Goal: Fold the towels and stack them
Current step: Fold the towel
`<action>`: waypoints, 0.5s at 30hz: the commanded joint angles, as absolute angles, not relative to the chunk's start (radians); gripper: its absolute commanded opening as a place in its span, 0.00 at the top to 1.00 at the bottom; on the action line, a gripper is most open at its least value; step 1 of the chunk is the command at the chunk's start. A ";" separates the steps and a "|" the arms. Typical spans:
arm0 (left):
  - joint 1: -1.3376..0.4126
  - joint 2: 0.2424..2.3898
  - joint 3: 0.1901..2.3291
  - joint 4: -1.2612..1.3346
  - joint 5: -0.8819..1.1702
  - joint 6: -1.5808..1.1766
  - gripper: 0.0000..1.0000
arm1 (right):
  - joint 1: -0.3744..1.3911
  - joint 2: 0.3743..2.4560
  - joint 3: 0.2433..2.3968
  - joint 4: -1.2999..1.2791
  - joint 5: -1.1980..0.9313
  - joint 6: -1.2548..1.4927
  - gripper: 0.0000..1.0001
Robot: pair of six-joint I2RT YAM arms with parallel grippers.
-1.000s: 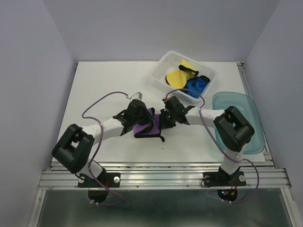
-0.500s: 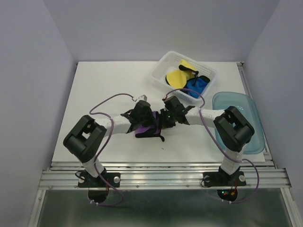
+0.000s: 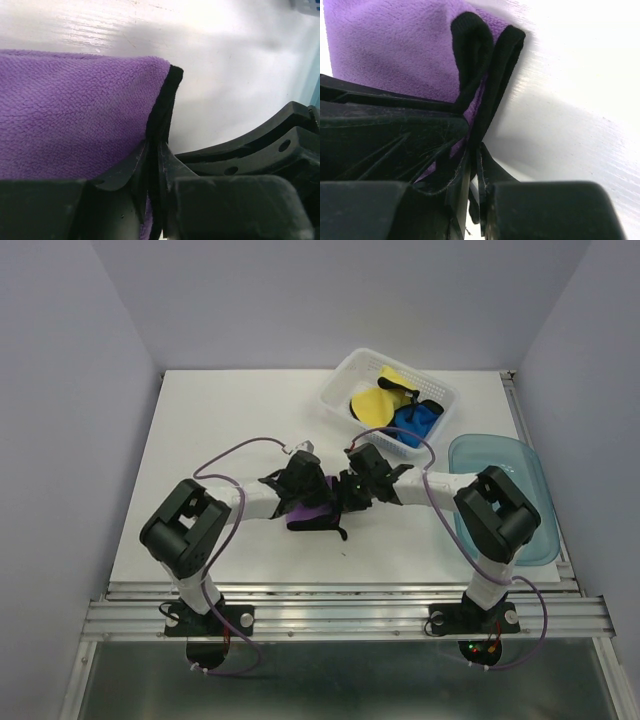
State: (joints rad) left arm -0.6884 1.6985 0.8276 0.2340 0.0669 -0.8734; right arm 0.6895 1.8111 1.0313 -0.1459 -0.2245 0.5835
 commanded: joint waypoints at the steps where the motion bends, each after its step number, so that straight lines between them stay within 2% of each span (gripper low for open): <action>1: -0.696 1.606 0.850 0.232 0.071 -0.856 0.71 | 0.701 1.744 1.020 -0.152 -0.186 0.587 0.84; 2: -0.696 1.594 0.848 0.226 0.071 -0.853 0.66 | 0.701 1.740 1.020 -0.161 -0.178 0.588 0.83; 4: -0.696 1.557 0.839 0.222 0.067 -0.850 0.62 | 0.701 1.715 1.017 -0.178 -0.153 0.592 0.82; 10: -0.696 1.439 0.815 0.199 0.049 -0.835 0.55 | 0.701 1.651 1.000 -0.238 -0.107 0.603 0.76; 12: -0.696 1.405 0.801 0.178 0.025 -0.828 0.46 | 0.701 1.628 0.991 -0.245 -0.088 0.601 0.71; 13: -0.696 1.370 0.796 0.169 0.015 -0.825 0.43 | 0.701 1.620 0.991 -0.259 -0.077 0.601 0.64; 15: -0.696 1.333 0.779 0.137 -0.030 -0.824 0.37 | 0.701 1.602 0.996 -0.282 -0.048 0.594 0.55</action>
State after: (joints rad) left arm -0.6926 1.4151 0.8131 0.1894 0.0425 -0.8467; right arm 0.6899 1.6516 1.0134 -0.2363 -0.1200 0.5983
